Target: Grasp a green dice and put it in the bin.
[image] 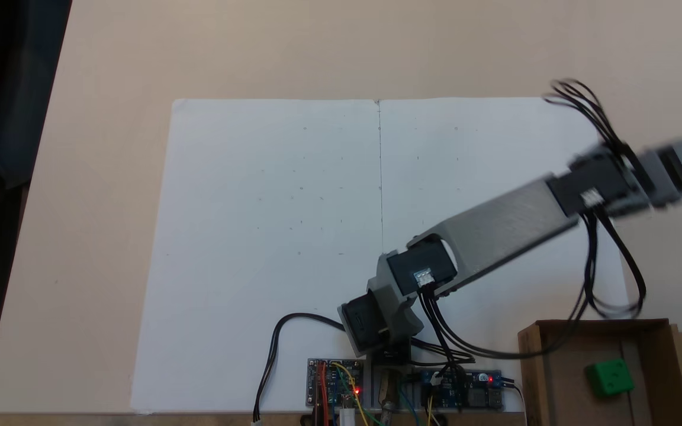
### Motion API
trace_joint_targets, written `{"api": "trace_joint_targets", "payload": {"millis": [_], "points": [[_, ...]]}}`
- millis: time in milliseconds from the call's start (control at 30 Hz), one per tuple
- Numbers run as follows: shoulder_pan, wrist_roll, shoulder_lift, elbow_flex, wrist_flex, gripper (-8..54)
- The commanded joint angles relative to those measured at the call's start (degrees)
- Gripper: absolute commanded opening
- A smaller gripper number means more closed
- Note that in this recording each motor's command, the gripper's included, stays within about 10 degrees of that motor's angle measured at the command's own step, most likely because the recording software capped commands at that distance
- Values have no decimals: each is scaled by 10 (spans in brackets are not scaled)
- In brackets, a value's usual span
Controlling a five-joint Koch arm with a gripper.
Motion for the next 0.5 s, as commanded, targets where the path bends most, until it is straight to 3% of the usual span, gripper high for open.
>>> {"api": "trace_joint_targets", "payload": {"millis": [0,300,467], "points": [[-72,32,38,16,-40,427],[-345,32,40,83,-87,454],[-487,31,59,255,-212,442]]}}
